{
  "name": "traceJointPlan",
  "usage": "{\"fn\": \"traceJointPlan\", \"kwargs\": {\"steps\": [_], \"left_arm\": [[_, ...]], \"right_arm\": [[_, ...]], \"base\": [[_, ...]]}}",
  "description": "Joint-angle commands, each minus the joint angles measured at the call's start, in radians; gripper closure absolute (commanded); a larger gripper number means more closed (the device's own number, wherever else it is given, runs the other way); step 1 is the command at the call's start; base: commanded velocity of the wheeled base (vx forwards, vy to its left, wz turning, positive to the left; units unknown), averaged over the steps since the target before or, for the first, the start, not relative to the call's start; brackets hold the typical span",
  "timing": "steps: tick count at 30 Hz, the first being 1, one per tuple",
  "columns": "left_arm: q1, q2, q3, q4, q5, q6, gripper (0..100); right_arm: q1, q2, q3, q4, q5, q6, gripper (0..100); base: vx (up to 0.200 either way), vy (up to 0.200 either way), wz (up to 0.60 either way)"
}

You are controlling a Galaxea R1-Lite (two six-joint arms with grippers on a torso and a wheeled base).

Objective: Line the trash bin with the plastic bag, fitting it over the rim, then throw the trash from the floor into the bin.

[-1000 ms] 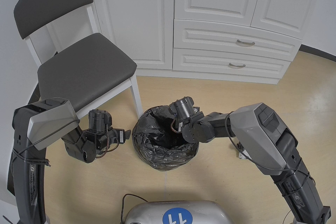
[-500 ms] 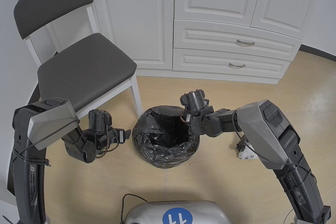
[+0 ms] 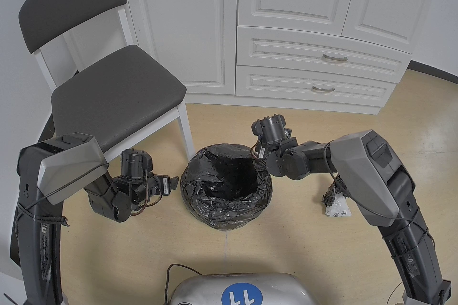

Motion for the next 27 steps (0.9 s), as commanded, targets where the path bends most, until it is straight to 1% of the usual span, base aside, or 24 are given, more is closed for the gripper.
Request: {"fn": "traceJointPlan", "kwargs": {"steps": [1,4,9,15,27], "left_arm": [[0.001,0.001,0.000,0.000,0.001,0.001,0],[0.001,0.001,0.002,0.000,0.001,0.001,0],[0.000,0.001,0.003,0.000,0.001,0.001,0],[0.001,0.003,0.003,0.000,0.001,0.001,0],[0.006,0.003,-0.001,0.000,0.001,0.001,0]], "right_arm": [[0.025,-0.163,0.158,0.008,0.011,0.010,0],[0.039,-0.197,0.312,-0.003,0.012,-0.002,0],[0.037,-0.175,0.373,-0.003,0.014,-0.001,0],[0.034,-0.125,0.356,-0.006,0.040,-0.001,0],[0.001,-0.054,0.237,-0.006,0.040,-0.001,0]], "base": [[0.000,0.000,0.00],[0.000,0.000,0.00],[0.000,0.000,0.00],[0.000,0.000,0.00],[0.000,0.000,0.00]]}}
